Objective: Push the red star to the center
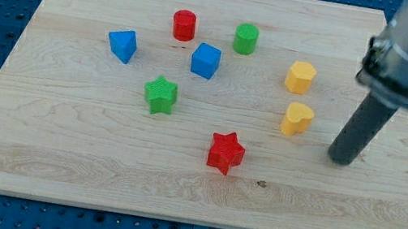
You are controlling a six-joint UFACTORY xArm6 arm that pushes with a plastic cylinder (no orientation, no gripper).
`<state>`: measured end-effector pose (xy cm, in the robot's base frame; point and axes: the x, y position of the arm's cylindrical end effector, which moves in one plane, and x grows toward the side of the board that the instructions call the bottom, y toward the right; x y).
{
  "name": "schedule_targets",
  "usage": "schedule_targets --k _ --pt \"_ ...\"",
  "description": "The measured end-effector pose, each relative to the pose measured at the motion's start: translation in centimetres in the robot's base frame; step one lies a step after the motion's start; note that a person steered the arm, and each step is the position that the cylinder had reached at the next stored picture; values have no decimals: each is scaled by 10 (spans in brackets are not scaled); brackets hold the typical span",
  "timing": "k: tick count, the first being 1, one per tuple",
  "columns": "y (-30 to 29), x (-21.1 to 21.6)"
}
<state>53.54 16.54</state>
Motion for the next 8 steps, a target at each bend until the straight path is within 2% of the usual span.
schedule_targets --k 1,2,3,5,8 --pt "-60 54" --pt "-104 83" --pt "-108 79" --pt "-159 61" --pt "-157 24"
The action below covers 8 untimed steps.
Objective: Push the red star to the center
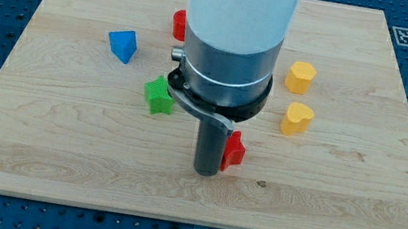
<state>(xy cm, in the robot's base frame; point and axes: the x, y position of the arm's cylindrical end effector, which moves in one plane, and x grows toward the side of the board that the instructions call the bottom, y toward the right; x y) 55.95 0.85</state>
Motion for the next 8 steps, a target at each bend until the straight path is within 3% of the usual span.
schedule_targets --k 2,7,8 --pt "25 12" --pt "29 -43" --pt "22 -12"
